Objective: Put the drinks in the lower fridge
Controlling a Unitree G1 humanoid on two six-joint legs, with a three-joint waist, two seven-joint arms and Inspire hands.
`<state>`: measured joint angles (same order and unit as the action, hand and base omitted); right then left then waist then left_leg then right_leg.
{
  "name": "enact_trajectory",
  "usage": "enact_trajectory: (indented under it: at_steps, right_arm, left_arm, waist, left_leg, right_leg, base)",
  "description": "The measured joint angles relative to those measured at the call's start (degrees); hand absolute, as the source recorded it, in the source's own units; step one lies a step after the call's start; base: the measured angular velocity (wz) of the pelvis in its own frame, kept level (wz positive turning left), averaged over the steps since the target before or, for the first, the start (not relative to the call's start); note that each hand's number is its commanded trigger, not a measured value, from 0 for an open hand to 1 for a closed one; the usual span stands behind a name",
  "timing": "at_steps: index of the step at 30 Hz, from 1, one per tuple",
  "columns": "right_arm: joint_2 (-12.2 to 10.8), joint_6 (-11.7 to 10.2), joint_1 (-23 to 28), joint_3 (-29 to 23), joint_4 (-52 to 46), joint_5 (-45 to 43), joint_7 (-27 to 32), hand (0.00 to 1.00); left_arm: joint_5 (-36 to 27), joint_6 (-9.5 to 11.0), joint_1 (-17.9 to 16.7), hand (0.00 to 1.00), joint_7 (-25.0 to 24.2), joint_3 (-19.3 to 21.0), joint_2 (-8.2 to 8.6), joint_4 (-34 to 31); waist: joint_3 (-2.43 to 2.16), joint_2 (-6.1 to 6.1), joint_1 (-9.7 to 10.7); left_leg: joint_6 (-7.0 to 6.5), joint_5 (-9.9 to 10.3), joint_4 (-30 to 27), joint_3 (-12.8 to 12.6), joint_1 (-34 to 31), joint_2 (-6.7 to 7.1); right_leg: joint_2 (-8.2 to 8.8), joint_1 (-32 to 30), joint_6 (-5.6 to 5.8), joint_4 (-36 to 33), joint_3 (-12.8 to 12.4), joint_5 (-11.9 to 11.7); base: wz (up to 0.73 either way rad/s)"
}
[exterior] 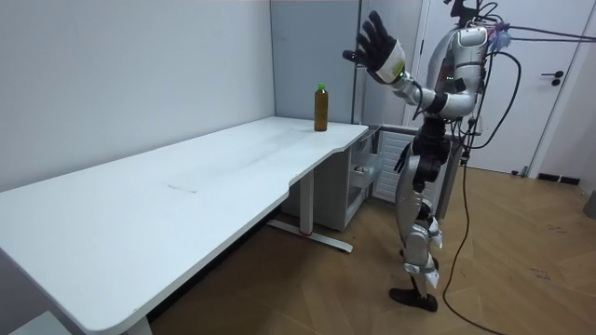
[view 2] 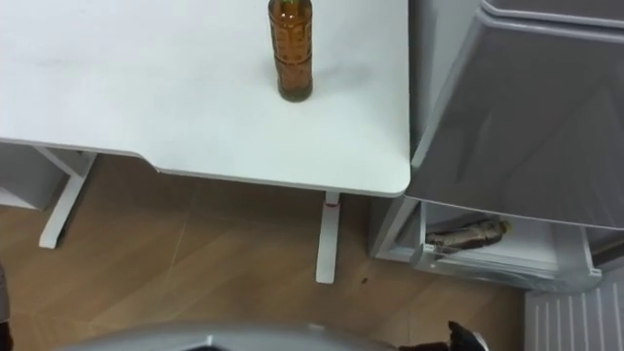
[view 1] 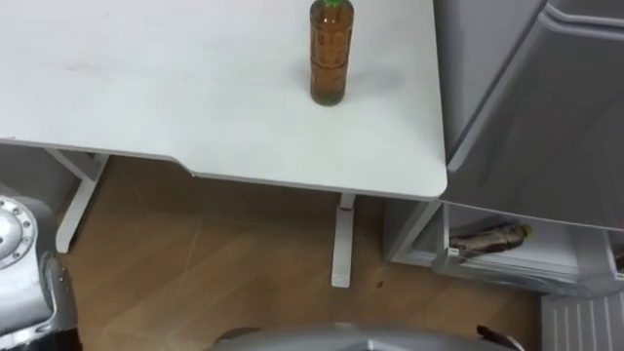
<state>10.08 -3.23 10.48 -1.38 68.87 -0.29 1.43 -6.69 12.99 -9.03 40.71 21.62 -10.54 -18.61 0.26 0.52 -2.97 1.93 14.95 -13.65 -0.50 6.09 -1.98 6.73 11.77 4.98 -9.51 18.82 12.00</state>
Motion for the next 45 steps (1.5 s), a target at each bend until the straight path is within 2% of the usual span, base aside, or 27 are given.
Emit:
enact_trajectory:
  at_steps: [3,5,10,13,15,18,25,27,32,40,45]
  right_arm:
    - [0.1,0.0,-0.2,0.0,0.0,0.1,-1.0,0.00]
    - [0.2,-0.1,-0.2,0.1,0.2,0.1,-1.3,0.00]
    - [0.2,-1.1,-0.4,0.0,0.5,0.7,-1.3,0.00]
    - [0.2,-1.3,-0.4,0.0,0.5,0.7,-1.2,0.00]
    - [0.2,-1.6,-0.4,0.0,0.4,0.7,-0.9,0.00]
    - [0.0,-1.7,-0.3,0.1,0.4,1.9,-0.9,0.00]
    - [-0.3,-1.7,-0.4,0.1,0.4,4.4,-1.4,0.00]
    - [-0.4,-1.7,-0.4,0.1,0.6,4.6,-1.4,0.00]
    - [-0.4,-1.7,-0.4,0.1,1.0,5.2,-1.6,0.00]
    - [-0.4,-1.2,0.0,0.1,2.5,5.5,-1.5,0.00]
    - [-0.3,-0.4,-0.2,0.0,2.8,5.5,-1.7,0.00]
  left_arm:
    - [-0.1,0.0,0.2,0.00,-3.9,-1.5,-0.07,-2.0]
    - [-0.5,0.0,0.6,0.00,-6.7,-4.0,-0.62,-2.6]
    - [-0.6,-0.2,0.9,0.00,-15.5,-10.2,-0.64,-2.7]
    - [-0.6,-0.9,0.9,0.00,-20.9,-13.9,-0.64,-2.7]
    - [-0.5,-1.7,0.9,0.00,-25.1,-16.3,-0.64,-2.7]
    - [-0.6,-2.1,0.9,0.00,-28.9,-18.7,-0.61,-2.6]
    - [-4.7,-2.4,1.0,0.00,-33.8,-19.3,-0.61,-1.7]
    - [-5.1,-3.3,1.0,0.00,-35.2,-19.3,-0.61,-1.4]
    - [-5.1,-4.4,1.0,0.00,-37.0,-19.3,-0.61,-0.7]
    - [-5.0,-4.8,1.0,0.00,-37.8,-19.5,-0.61,2.2]
    - [-5.1,-6.4,1.0,0.00,-39.0,-19.5,-0.61,4.9]
  waist:
    - [0.05,-0.08,0.6]
    - [0.06,-0.02,1.2]
    - [0.21,-0.40,2.9]
    - [0.25,-0.39,4.1]
    - [0.18,-0.38,4.4]
    - [0.24,-0.68,5.1]
    - [0.33,-0.85,4.8]
    - [0.53,-1.09,4.6]
    - [0.61,-1.15,4.6]
    - [0.56,-1.04,5.2]
    - [0.20,-0.46,5.9]
  left_leg:
    - [0.00,0.0,0.0,0.0,-0.1,0.01]
    - [-0.03,-0.1,-0.1,-0.2,-0.2,0.01]
    - [-0.08,-0.1,0.2,-0.5,-0.2,0.03]
    - [-0.09,-0.1,0.7,-1.1,0.5,0.02]
    - [-0.10,-0.1,1.0,-2.0,0.6,-0.06]
    - [-0.11,-0.1,1.2,-2.5,0.9,-0.15]
    - [-0.10,-0.1,2.9,-4.3,2.8,-0.42]
    - [-0.10,-0.1,3.0,-4.4,3.2,-0.42]
    - [-0.10,-0.1,3.0,-5.0,3.1,-0.52]
    - [-0.10,-0.1,2.8,-5.5,3.2,-0.56]
    - [-0.10,-0.1,2.8,-5.5,3.2,-0.63]
  right_leg:
    - [-0.02,-0.2,0.00,0.0,-0.3,0.0]
    - [-0.03,-0.7,0.00,0.0,-0.6,0.0]
    - [-0.02,-0.9,0.01,0.1,-1.5,0.0]
    - [-0.01,-1.0,0.01,0.1,-1.8,0.0]
    - [-0.02,-1.8,0.01,-0.1,-3.0,0.0]
    - [-0.07,-1.8,0.01,-0.1,-3.9,0.0]
    - [-0.42,-1.8,0.01,-0.1,-6.4,0.0]
    - [-0.48,-1.8,0.01,-0.1,-6.9,0.0]
    - [-0.58,-1.8,0.01,0.0,-7.5,0.0]
    - [-0.60,-1.9,0.01,-0.1,-7.8,0.0]
    - [-0.67,-2.0,0.00,-0.1,-8.1,0.0]
  base:
    - [0.00]
    - [-0.02]
    - [-0.03]
    - [-0.10]
    - [-0.21]
    - [-0.15]
    - [-0.19]
    - [-0.05]
    - [-0.05]
    - [-0.02]
    - [0.00]
